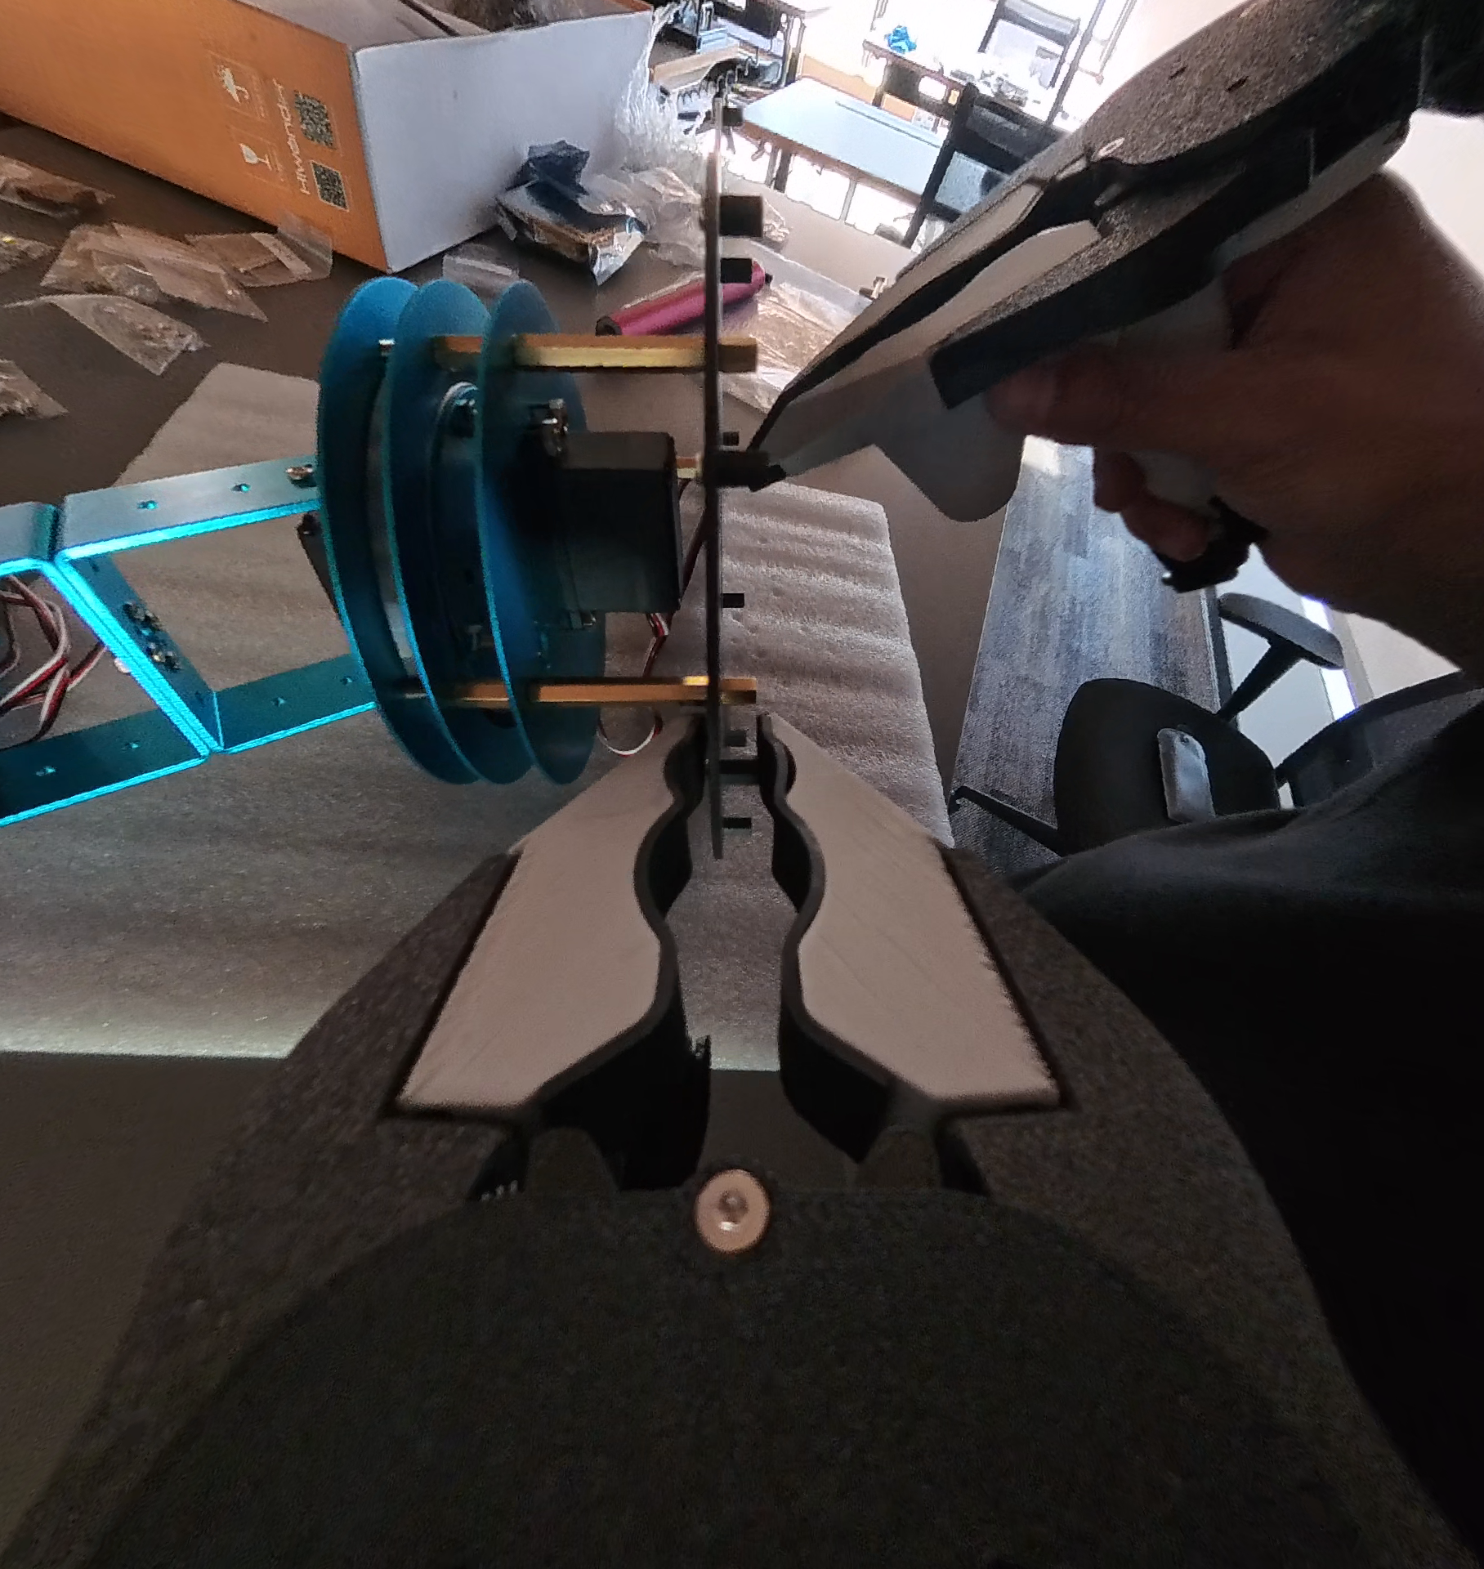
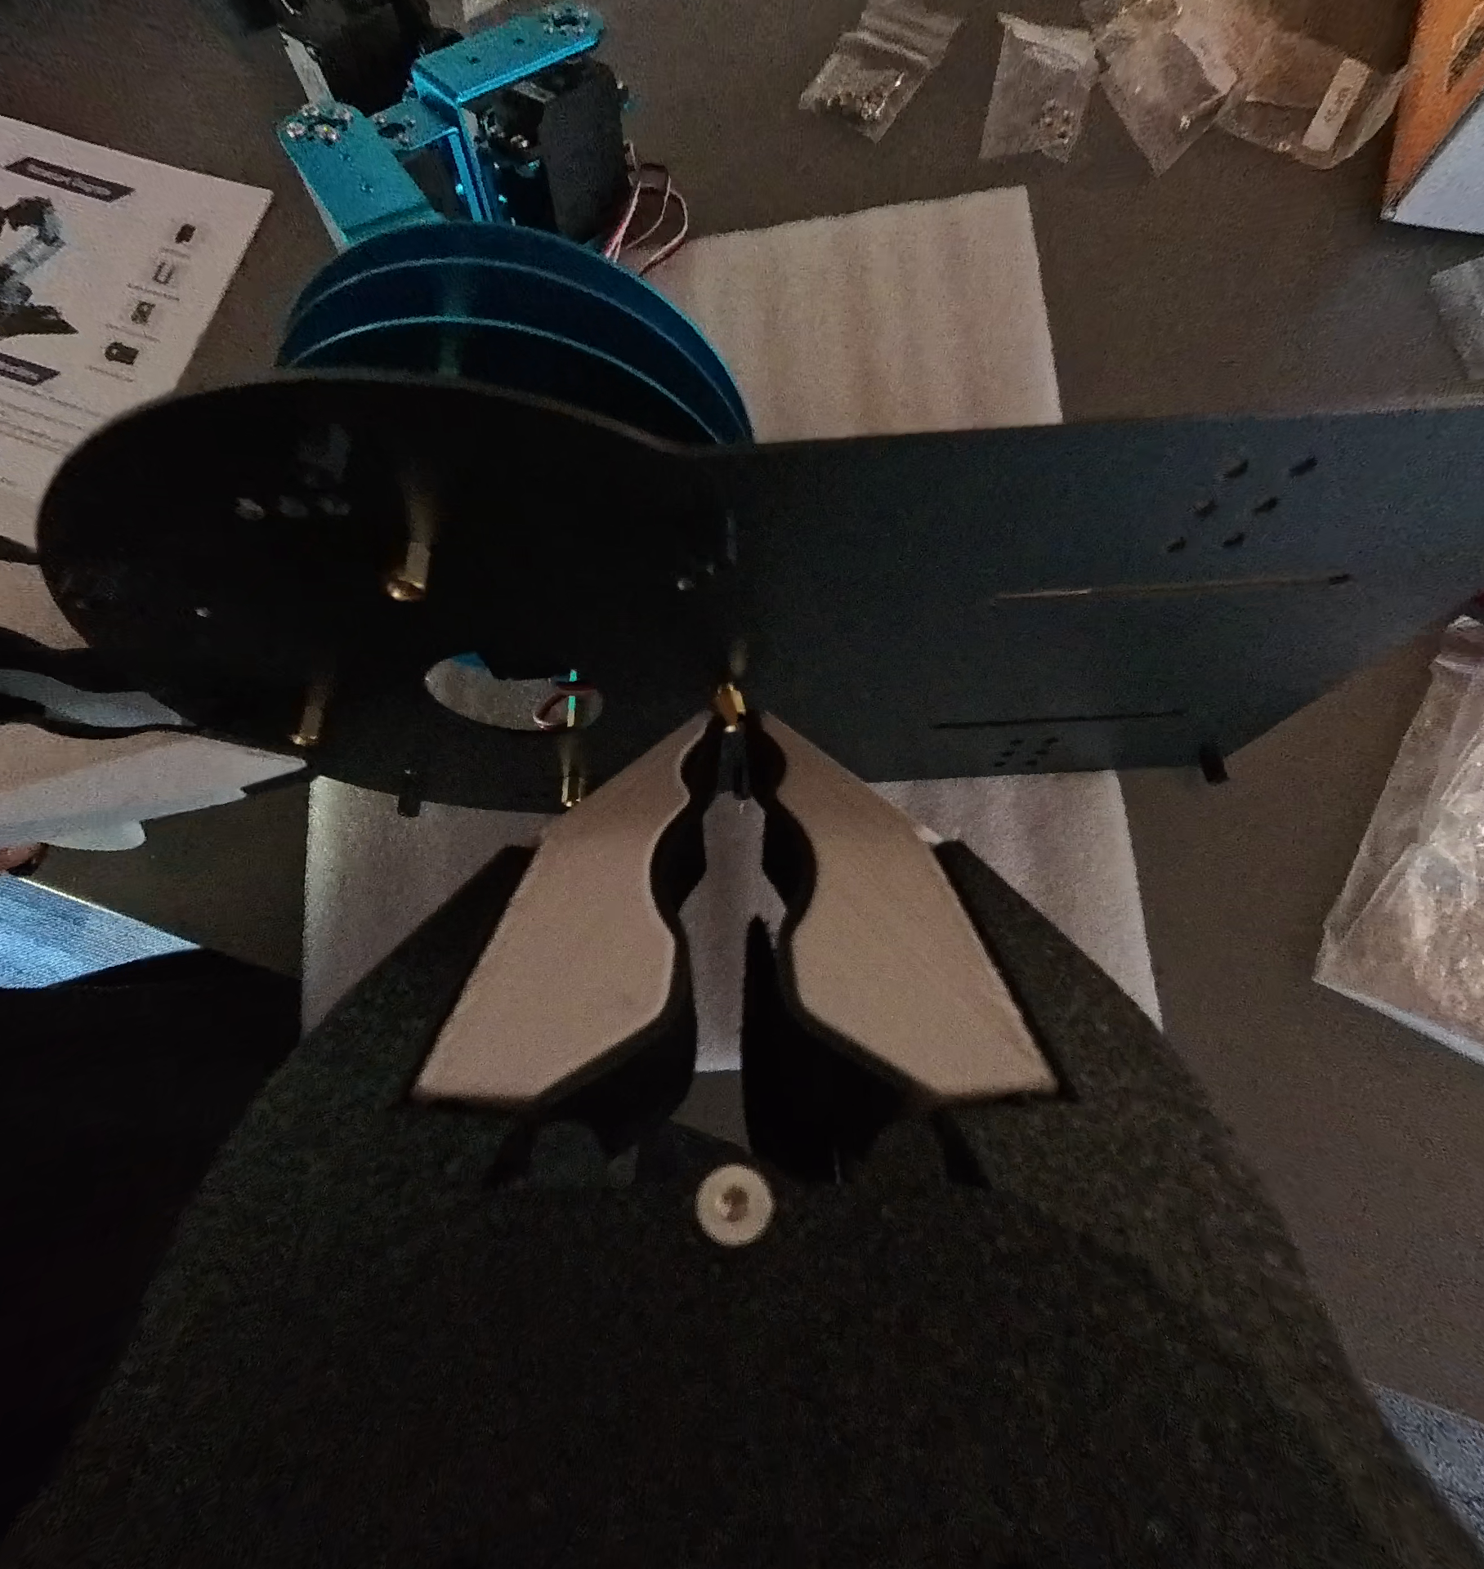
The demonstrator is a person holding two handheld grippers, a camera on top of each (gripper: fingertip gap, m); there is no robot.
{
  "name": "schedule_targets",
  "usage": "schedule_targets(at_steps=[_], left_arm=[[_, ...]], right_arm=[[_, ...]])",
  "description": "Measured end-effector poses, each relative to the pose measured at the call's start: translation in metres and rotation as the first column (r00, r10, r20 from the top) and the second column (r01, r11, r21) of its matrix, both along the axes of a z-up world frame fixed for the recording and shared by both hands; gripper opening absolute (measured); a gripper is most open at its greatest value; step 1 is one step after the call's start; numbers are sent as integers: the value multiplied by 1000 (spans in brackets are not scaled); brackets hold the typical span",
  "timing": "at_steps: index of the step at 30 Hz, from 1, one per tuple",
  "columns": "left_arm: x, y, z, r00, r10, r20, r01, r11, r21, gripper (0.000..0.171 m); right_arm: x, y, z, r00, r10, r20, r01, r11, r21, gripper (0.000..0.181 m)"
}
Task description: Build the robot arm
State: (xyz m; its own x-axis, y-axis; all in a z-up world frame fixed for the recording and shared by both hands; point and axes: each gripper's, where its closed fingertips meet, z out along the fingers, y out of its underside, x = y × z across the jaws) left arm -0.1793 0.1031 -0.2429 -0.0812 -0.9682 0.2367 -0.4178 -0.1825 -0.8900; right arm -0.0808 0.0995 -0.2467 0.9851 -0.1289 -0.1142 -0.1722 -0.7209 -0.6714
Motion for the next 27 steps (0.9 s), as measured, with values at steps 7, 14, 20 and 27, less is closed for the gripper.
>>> schedule_targets(at_steps=[7, 14, 20, 27], left_arm=[[0, -1, 0, 999, -45, 11, 45, 999, 12, 10], [0, -1, 1, 998, -55, 28, 55, 998, 9, 11], [1, -1, 1, 998, -53, 33, 53, 999, -8, 11], [0, -1, 0, 999, -48, 15, 48, 999, 3, 11]], right_arm=[[-9, 6, 13, 996, 5, -94, -8, 999, -36, 0], [7, -20, 3, 995, 3, -104, 0, 1000, 30, 0], [-39, -60, -35, 949, 277, -148, -251, 952, 173, 21], [-62, -63, -63, 960, 278, -35, -276, 960, 52, 19]])
